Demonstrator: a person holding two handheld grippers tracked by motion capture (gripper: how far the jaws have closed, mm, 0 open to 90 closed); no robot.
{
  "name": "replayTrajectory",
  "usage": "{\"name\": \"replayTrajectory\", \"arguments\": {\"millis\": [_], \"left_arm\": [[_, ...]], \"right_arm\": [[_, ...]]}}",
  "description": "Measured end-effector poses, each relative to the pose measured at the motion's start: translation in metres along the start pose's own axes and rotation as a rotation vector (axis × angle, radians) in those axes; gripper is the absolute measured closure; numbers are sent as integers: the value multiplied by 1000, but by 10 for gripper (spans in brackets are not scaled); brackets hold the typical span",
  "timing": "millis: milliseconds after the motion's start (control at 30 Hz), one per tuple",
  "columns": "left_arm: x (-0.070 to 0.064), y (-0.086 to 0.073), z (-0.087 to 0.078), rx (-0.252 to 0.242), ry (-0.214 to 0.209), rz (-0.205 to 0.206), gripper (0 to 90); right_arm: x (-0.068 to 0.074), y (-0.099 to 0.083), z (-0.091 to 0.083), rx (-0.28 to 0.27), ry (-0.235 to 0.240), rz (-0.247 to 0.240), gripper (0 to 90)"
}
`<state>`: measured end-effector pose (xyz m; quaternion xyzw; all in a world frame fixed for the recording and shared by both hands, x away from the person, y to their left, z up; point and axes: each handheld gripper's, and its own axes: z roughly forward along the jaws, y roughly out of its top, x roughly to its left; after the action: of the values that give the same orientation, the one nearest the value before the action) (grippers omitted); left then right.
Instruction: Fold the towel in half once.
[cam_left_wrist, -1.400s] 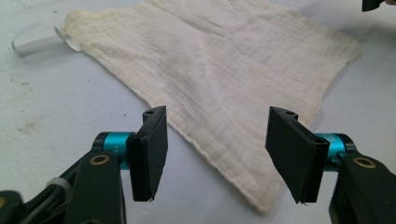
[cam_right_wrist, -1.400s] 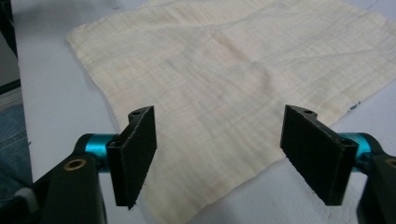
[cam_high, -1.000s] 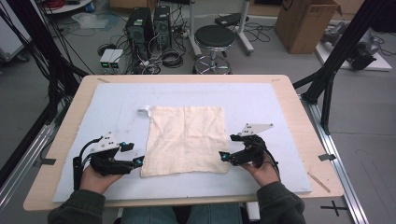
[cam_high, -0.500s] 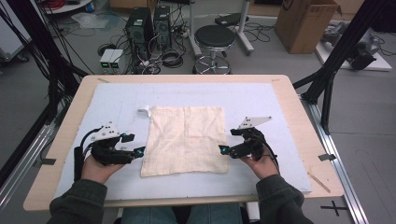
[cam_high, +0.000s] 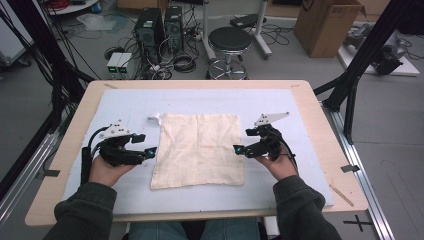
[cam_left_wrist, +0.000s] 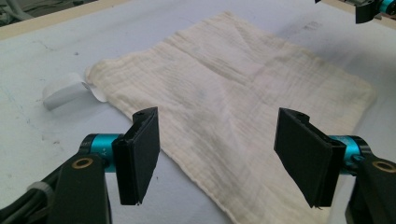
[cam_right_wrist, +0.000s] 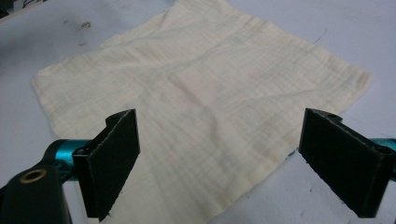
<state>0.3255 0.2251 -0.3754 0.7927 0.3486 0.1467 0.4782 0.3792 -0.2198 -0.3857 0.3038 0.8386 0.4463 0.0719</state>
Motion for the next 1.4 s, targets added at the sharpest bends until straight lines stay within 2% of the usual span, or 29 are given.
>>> {"name": "replayTrajectory", "arguments": {"millis": [33,133,467,500,667,833,967,1033,1100,1400], "left_arm": [[1,0,1,-5,0,-12,318],[4,3,3,2,-9,-9,333],[16,15,11,16,16,-15,342],[17,17,12,16,17,-17,341],[21,28,16,21,17,-11,342],[28,34,24,32,20,-22,341],[35,41,29,22,24,-38,340],[39,44,32,33,22,-49,340],[44,47,34,46,29,-48,340],[64,60,48,36,65,-78,364]], "right_arm": [[-1,1,1,-2,-2,5,119],[-7,5,3,8,-6,6,120],[-18,28,10,24,-18,-9,120],[-20,30,10,12,-16,-22,120],[-25,40,11,12,-21,-21,120],[-35,47,12,10,-36,-22,120],[-44,54,11,11,-47,-2,120],[-50,57,12,13,-53,7,120],[-54,60,14,19,-63,11,120],[-71,70,29,48,-84,34,156]]}}
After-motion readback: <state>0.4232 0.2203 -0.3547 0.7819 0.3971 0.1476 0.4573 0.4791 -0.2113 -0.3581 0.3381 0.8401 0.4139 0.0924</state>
